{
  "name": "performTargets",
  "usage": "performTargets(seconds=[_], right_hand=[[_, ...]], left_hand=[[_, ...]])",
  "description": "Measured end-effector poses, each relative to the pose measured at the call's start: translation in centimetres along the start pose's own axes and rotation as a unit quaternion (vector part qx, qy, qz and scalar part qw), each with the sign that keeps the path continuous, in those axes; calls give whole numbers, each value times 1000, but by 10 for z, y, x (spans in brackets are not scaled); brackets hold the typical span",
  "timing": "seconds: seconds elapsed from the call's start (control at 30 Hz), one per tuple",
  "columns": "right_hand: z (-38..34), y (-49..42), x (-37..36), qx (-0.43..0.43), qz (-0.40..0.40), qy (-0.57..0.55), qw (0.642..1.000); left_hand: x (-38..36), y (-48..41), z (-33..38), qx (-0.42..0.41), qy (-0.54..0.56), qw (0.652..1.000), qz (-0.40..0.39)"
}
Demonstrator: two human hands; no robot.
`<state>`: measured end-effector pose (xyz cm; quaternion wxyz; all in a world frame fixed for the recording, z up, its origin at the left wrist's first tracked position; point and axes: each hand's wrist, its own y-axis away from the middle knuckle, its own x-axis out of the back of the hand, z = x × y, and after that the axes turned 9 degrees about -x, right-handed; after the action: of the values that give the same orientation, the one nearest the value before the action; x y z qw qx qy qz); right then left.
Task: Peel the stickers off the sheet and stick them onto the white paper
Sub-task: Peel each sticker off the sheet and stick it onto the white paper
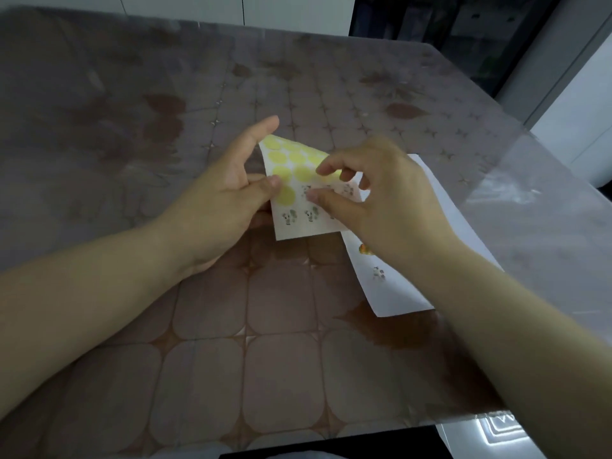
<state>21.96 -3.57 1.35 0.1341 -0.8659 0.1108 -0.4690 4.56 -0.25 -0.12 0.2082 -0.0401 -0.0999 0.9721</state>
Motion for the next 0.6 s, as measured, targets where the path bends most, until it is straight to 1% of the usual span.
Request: performTargets(seconds=[0.07,0.13,0.23,0.37,0.6], right_hand=[[3,0,-11,-3,35,-19,999],[5,2,-16,-5,54,-50,997],[3,6,-19,8,79,-65,995],[-1,8,-22,38,102,-64,992],[-1,9,-22,75,123,-36,989]], left_hand=[[1,0,-2,2,9,1000,-7],[2,0,-3,1,9,1000,-17],[0,0,-4,-10,9,999,-30],[-1,2,-3,-32,-21,999,-33],[-3,2,-1,-28,-5,999,-28]])
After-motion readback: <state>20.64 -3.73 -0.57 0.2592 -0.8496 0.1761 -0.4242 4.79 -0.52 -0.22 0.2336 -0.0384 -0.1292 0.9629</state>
